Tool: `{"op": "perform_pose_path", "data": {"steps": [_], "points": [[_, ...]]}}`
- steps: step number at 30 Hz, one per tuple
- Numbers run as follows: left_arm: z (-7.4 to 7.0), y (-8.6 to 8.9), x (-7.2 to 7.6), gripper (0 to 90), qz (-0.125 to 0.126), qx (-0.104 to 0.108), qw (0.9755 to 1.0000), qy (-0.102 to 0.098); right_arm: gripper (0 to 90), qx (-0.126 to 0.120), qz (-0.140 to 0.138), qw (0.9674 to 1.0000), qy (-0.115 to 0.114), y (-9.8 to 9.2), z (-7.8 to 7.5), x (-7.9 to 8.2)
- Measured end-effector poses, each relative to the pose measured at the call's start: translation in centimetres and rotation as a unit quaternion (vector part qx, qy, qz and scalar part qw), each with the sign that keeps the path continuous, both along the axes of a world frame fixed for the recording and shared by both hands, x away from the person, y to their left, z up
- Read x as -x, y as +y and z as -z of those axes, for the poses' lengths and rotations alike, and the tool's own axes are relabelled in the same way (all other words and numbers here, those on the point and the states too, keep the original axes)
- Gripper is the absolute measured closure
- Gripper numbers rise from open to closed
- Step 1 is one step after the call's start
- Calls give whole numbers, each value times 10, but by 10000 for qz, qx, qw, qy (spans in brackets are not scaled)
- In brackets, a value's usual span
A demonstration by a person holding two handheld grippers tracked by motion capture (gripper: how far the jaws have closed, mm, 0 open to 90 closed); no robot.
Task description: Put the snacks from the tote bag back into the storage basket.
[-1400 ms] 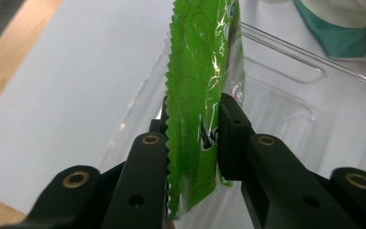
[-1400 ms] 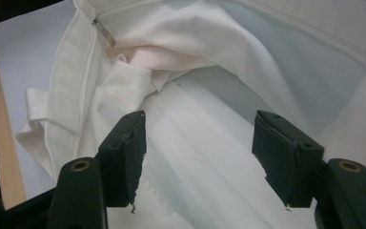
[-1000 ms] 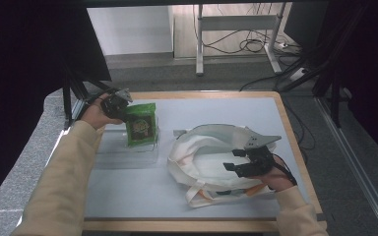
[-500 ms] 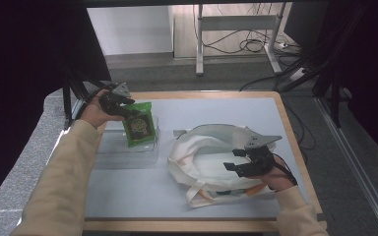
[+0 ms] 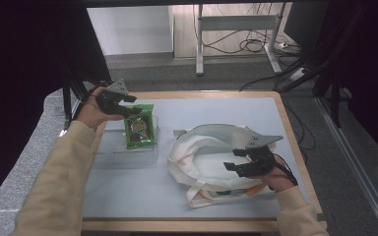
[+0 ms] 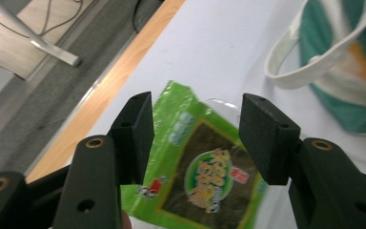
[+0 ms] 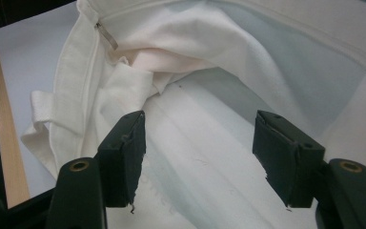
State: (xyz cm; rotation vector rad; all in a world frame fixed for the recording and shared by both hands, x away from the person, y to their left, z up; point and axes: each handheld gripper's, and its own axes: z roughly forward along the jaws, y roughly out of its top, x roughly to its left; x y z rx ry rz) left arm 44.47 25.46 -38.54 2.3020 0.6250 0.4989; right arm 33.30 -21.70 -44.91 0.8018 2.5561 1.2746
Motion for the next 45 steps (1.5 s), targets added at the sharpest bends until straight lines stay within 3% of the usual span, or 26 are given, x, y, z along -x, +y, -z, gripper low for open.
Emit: {"op": "perform_pose_path", "data": {"steps": [4, 10, 20, 25, 36, 45], "points": [[-1, -1, 6, 450, -65, 298, 9993, 200, 356, -8, -23, 10000, -32, 1, -2, 1], [2, -5, 16, 444, -77, 570, 9975, 420, 351, -58, -34, 10000, -36, 1, -3, 1], [7, -8, 43, 411, -224, 717, 9954, 588, 350, -126, 59, 9999, -94, -2, -9, 3], [11, -14, 65, 405, -205, 920, 9935, 643, 348, -141, 71, 9998, -143, 0, -11, 5], [34, -45, 109, 379, -114, 1011, 9918, 768, 343, -172, 200, 9995, -151, -2, -13, 5], [55, -61, 130, 372, -64, 1139, 9897, 864, 341, -180, 246, 9994, -143, -5, -14, 6]]}}
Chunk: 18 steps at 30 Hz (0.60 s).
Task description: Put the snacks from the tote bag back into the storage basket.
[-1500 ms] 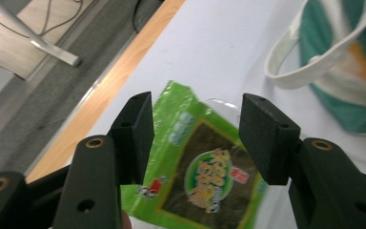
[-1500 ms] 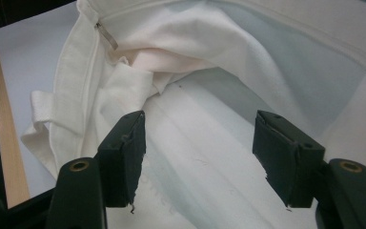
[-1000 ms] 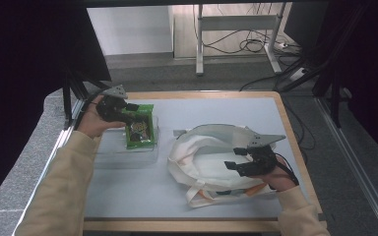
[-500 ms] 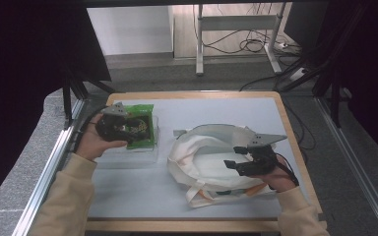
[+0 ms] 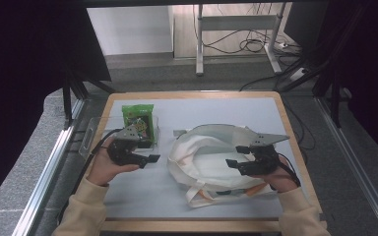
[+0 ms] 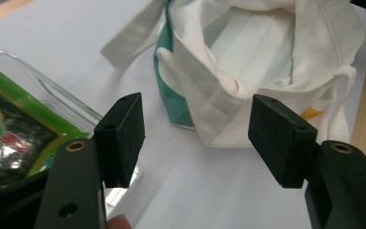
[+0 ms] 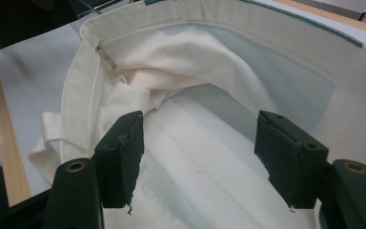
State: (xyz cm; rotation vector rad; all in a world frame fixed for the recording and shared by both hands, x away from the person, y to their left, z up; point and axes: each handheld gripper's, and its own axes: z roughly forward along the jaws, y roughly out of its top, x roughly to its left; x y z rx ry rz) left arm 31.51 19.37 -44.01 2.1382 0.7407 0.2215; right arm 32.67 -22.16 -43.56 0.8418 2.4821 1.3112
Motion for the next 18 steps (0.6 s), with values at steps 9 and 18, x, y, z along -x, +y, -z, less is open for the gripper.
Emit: {"op": "perform_pose_path", "data": {"steps": [9, 18], "points": [[15, -11, 5, 367, 52, -177, 9998, 80, 339, -2, 18, 10000, -14, -1, 0, 1], [14, -10, 6, 365, 30, -55, 10000, 41, 339, 3, 15, 10000, -20, -2, 0, 1]]}}
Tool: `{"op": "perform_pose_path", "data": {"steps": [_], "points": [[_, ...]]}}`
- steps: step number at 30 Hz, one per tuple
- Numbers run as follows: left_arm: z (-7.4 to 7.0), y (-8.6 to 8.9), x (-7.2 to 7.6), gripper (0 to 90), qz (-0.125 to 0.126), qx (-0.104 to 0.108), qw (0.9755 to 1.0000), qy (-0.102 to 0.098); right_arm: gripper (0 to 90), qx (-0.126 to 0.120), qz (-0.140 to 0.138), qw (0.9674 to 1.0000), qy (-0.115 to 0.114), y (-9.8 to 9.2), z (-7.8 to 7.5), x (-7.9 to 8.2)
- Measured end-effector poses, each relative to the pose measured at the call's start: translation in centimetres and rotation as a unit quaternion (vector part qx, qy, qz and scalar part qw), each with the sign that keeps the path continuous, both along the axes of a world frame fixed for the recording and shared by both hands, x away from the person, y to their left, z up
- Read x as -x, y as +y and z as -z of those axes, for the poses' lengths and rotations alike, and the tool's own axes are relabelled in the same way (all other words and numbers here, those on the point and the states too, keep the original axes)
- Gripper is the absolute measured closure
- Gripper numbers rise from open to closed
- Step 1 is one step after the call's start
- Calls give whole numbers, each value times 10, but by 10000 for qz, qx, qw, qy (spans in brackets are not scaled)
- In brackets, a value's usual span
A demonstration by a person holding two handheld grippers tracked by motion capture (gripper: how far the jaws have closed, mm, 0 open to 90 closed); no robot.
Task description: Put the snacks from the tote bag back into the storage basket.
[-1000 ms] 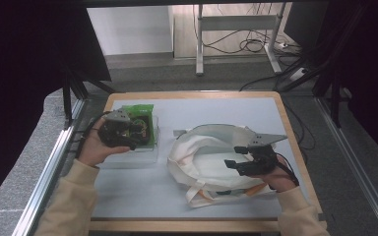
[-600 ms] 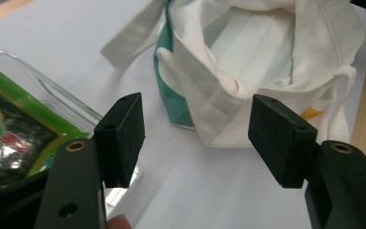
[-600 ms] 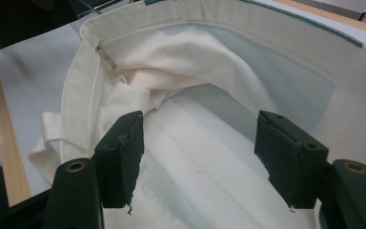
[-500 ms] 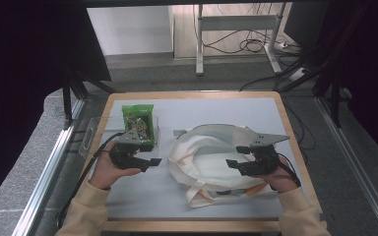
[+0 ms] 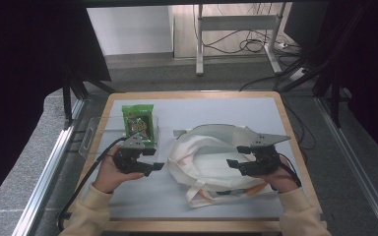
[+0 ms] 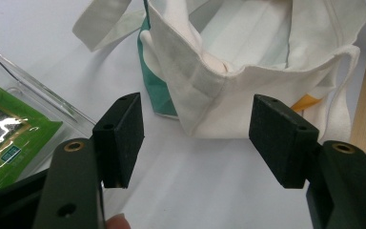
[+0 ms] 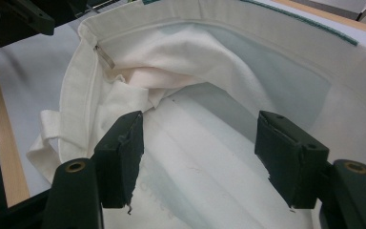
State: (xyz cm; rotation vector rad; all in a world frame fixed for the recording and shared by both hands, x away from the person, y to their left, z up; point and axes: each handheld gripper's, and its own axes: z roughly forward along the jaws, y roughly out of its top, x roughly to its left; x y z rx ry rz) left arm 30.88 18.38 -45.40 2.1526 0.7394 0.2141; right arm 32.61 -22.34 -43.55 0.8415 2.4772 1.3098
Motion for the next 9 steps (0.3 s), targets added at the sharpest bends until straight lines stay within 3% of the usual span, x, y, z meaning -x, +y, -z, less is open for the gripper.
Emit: {"op": "perform_pose_path", "data": {"steps": [9], "points": [[0, 3, -1, 355, -50, 53, 10000, -16, 334, -12, 17, 10000, -36, -1, -2, 1]]}}
